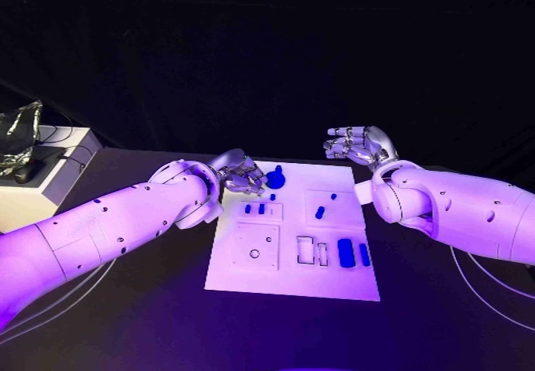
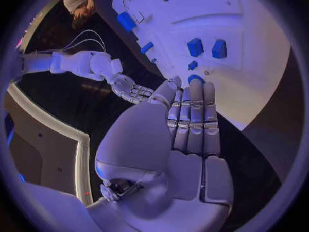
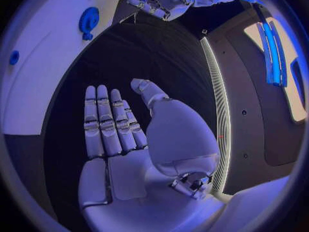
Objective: Assemble the parts on the task board
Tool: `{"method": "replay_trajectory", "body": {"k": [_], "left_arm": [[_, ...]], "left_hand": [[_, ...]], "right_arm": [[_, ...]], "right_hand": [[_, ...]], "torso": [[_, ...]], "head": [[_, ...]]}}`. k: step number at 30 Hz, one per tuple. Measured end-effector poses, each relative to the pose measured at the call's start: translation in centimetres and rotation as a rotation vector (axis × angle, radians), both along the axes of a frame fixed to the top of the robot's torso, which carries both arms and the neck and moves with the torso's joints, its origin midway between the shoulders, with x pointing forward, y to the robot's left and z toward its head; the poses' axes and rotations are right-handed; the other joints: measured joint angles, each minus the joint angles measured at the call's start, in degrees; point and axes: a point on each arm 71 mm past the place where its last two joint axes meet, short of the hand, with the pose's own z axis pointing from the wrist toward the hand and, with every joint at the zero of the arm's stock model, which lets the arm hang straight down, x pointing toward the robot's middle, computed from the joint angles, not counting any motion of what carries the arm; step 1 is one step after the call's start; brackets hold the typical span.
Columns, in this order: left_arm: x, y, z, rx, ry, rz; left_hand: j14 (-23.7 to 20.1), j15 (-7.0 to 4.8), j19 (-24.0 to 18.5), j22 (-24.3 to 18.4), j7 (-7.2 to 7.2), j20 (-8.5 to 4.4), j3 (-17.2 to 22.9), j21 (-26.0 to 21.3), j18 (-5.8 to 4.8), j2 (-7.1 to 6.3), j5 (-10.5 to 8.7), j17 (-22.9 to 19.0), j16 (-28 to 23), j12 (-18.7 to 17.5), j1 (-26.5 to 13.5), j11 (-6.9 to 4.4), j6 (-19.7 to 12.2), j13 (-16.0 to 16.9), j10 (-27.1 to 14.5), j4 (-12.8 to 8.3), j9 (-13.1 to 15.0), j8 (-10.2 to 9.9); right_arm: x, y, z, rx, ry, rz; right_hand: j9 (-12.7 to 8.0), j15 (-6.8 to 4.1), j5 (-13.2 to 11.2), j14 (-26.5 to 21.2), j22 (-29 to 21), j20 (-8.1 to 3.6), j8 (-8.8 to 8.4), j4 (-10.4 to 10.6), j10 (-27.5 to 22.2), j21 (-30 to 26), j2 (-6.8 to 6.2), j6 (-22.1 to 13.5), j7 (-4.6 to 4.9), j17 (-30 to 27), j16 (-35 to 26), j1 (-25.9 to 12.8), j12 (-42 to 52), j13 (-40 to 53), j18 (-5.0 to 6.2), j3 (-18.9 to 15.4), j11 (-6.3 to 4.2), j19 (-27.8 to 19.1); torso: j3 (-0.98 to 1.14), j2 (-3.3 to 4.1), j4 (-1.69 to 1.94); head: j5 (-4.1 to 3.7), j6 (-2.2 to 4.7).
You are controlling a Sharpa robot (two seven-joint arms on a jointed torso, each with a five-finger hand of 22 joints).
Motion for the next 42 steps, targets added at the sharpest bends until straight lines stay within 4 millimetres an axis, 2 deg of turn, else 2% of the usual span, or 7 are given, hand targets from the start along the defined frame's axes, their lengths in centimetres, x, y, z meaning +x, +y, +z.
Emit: {"method": "replay_trajectory", "body": {"k": [6,14,16,18,28,31,42], "left_arm": [[-0.3,-0.9,-1.0,0.046,-0.111,-0.064],[-0.3,-2.1,-1.2,0.091,-0.19,-0.103],[-0.2,-2.5,-1.3,0.103,-0.199,-0.109],[-0.1,-2.9,-1.4,0.113,-0.202,-0.113],[0.4,-3.9,-2.2,0.168,-0.178,-0.112],[0.5,-3.9,-2.4,0.191,-0.162,-0.104],[0.9,-3.8,-2.9,0.249,-0.128,-0.064]], "left_hand": [[0.16,0.02,2.19,0.69,-0.01,0.2,-0.38,0.23,0.0,-1.05,0.0,0.51,6.28,-3.81,-1.59,0.61,0.17,0.0,0.61,0.45,-0.81,-0.7],[-0.71,0.05,3.0,5.33,-0.32,0.15,1.04,3.3,0.01,-1.74,-0.21,-0.95,15.77,-5.96,-2.29,0.41,0.48,0.0,1.22,1.35,-0.81,-0.7],[-0.85,0.19,3.12,6.13,-0.32,0.27,1.21,3.52,0.6,-1.73,-0.21,-1.58,17.24,-6.24,-2.28,0.41,0.48,0.01,1.22,1.52,-0.81,-0.7],[-1.11,0.45,3.21,6.64,-0.32,0.36,1.36,3.79,1.0,-1.99,-0.21,-2.33,18.24,-6.56,-2.53,0.56,0.48,0.01,1.07,1.67,-0.81,-0.7],[-1.3,0.64,3.64,8.95,-0.28,0.79,2.38,4.23,1.0,-2.03,-0.45,-5.91,22.11,-6.56,-2.58,0.85,1.33,0.01,0.77,1.76,-0.8,-0.7],[-1.3,0.64,3.72,9.34,-0.34,0.87,2.46,4.23,1.88,-2.03,-0.53,-6.86,22.59,-6.56,-2.58,0.85,1.27,0.01,0.78,1.83,-0.86,-0.7],[-1.3,0.64,4.12,10.51,-0.41,0.87,3.84,4.23,1.88,-2.03,-0.53,-8.78,24.08,-6.56,-2.57,0.83,0.96,0.01,0.79,1.08,-0.86,-0.7]], "right_arm": [[0.0,0.0,0.0,0.0,0.0,0.001],[0.0,0.2,0.0,0.001,0.0,0.003],[0.0,0.2,0.0,0.001,0.0,0.004],[0.0,0.3,0.0,0.001,0.0,0.005],[0.0,0.5,0.0,0.003,0.0,0.009],[0.0,0.5,0.0,0.003,0.0,0.009],[0.0,0.6,0.0,0.004,0.0,0.011]], "right_hand": [[0.0,0.0,0.0,0.0,0.0,0.0,0.0,0.0,0.0,0.0,0.0,0.0,0.0,0.0,0.0,0.0,0.0,0.0,0.0,0.0,0.0,0.0],[0.0,0.0,0.0,0.0,0.0,0.0,0.0,0.0,0.0,0.0,0.0,0.0,0.0,0.0,0.0,0.0,0.0,0.0,0.0,0.0,0.0,0.0],[0.0,0.0,0.0,0.0,0.0,0.0,0.0,0.0,0.0,0.0,0.0,0.0,0.0,0.0,0.0,0.0,0.0,0.0,0.0,0.0,0.0,0.0],[0.0,0.0,0.0,0.0,0.0,0.0,0.0,0.0,0.0,0.0,0.0,0.0,0.0,0.0,0.0,0.0,0.0,0.0,0.0,0.0,0.0,0.0],[0.0,0.0,0.0,0.0,0.0,0.0,0.0,0.0,0.0,0.0,0.0,0.0,0.0,0.0,0.0,0.0,0.0,0.0,0.0,0.0,0.0,0.0],[0.0,0.0,0.0,0.0,0.0,0.0,0.0,0.01,0.0,0.0,0.0,0.0,0.0,0.0,0.0,0.0,0.0,0.0,0.0,-0.01,0.0,0.0],[0.0,0.0,0.0,0.0,0.0,0.0,0.0,0.01,0.0,0.0,0.0,0.0,0.0,0.0,0.0,0.0,0.0,0.0,0.0,-0.01,0.0,0.0]], "torso": [[0.02,0.04,-0.03],[0.13,0.07,-0.07],[0.16,0.07,-0.07],[0.16,0.06,-0.06],[0.27,0.18,-0.25],[0.3,0.23,-0.27],[0.33,0.23,-0.26]], "head": [[-0.26,0.29],[-0.32,0.31],[-0.36,0.29],[-0.39,0.26],[-0.37,0.28],[-0.36,0.32],[-0.44,0.25]]}}
